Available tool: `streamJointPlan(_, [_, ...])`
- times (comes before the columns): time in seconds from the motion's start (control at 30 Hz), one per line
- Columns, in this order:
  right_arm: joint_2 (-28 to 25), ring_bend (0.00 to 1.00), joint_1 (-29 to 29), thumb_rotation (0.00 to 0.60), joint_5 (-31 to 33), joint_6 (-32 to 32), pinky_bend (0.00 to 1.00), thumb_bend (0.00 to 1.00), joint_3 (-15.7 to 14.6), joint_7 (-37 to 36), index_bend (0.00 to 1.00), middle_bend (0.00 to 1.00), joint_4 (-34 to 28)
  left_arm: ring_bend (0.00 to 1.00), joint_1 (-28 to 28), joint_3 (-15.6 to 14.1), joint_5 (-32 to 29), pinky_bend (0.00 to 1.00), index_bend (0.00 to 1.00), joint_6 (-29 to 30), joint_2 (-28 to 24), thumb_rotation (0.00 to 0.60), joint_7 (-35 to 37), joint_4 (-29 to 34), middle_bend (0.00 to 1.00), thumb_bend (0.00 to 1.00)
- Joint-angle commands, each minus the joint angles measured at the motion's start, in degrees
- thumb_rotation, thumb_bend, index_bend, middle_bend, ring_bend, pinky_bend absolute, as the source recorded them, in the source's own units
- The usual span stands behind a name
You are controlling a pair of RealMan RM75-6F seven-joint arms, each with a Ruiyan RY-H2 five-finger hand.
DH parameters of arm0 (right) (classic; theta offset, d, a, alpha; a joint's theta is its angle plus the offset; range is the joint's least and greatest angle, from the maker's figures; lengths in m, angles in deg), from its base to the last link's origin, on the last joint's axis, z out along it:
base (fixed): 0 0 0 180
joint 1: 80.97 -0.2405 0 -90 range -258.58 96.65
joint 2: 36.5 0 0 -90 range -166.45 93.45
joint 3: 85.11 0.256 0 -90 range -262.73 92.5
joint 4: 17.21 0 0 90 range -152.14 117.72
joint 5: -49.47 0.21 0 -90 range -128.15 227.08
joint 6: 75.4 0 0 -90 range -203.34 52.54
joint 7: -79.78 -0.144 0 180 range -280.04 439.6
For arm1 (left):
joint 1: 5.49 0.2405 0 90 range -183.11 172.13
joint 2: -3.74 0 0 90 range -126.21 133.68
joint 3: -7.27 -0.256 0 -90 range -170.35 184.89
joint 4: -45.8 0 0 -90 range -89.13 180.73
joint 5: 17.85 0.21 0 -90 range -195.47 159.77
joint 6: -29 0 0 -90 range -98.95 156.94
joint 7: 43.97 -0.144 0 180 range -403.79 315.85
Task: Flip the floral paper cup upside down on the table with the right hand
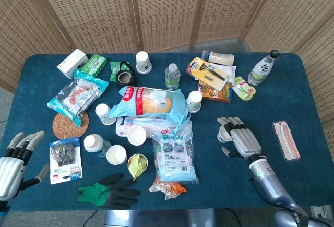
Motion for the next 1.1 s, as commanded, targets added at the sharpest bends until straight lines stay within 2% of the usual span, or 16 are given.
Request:
streamJointPlan(0.03, [0.1, 0.00, -0.8, 0.600, 1.0, -0.8, 0.00, 0.39, 0.1, 0.2, 0.00, 0.03, 0.8, 0.16, 0.0, 0.0, -0.1, 0.00, 0.06, 0.0, 0.0, 0.600, 0.0, 0.0, 0.15, 0.40])
streamJointPlan(0.13, [0.3, 0.00, -1.5, 0.600, 2.1, -1.4, 0.00, 0.39, 0.1, 0.5, 0.00, 0.05, 1.4, 0.16, 0.0, 0.0, -0.2, 0.00, 0.06, 0.0, 0.1, 0.600, 0.0, -0.1, 0.15, 0.40])
streamJointPlan(0.3, [1.0, 0.00, -2.5, 0.600, 3.3, -2.1, 0.01, 0.39, -0.2, 0.5, 0.01, 0.13, 2.5, 0.16, 0.0, 0.0, -0.4, 0.00, 0.06, 0.0, 0.3, 0.600, 0.1, -0.4, 0.15, 0.40])
streamJointPlan(0.37, [1.3, 0.00, -2.9, 0.600, 3.7, -2.4, 0.05, 0.38, -0.1, 0.2, 0.05, 0.18, 3.2, 0.16, 0.1, 0.1, -0.5, 0.00, 0.06, 0.2, 0.3, 0.600, 0.2, -0.5, 0.15, 0.40])
streamJointPlan(0.47, [1.7, 0.04, -3.6, 0.600, 4.6, -2.9, 0.16, 0.38, 0.3, -0.4, 0.18, 0.29, 4.2, 0.16, 0.2, 0.1, -0.5, 0.00, 0.06, 0.4, 0.2, 0.600, 0.4, -0.7, 0.15, 0.40])
streamJointPlan(0.63, [2.0, 0.12, -4.2, 0.600, 4.7, -3.2, 0.28, 0.39, 0.4, -2.0, 0.26, 0.37, 5.4, 0.16, 0.6, 0.0, -0.7, 0.00, 0.06, 0.9, 0.2, 0.600, 0.9, -1.2, 0.15, 0.40])
streamJointPlan(0.93, [0.6, 0.14, -3.6, 0.600, 3.4, -2.6, 0.31, 0.38, 0.7, -8.0, 0.28, 0.39, 3.5, 0.16, 0.3, 0.1, -0.6, 0.00, 0.06, 0.8, 0.4, 0.600, 1.5, -1.8, 0.15, 0.40])
streamJointPlan(1.1, [-0.7, 0.15, -2.6, 0.600, 2.2, -3.1, 0.32, 0.38, 1.7, -16.8, 0.28, 0.39, 1.4, 0.16, 0.3, 0.2, -0.5, 0.00, 0.06, 1.1, 0.4, 0.600, 1.8, -2.0, 0.15, 0.40])
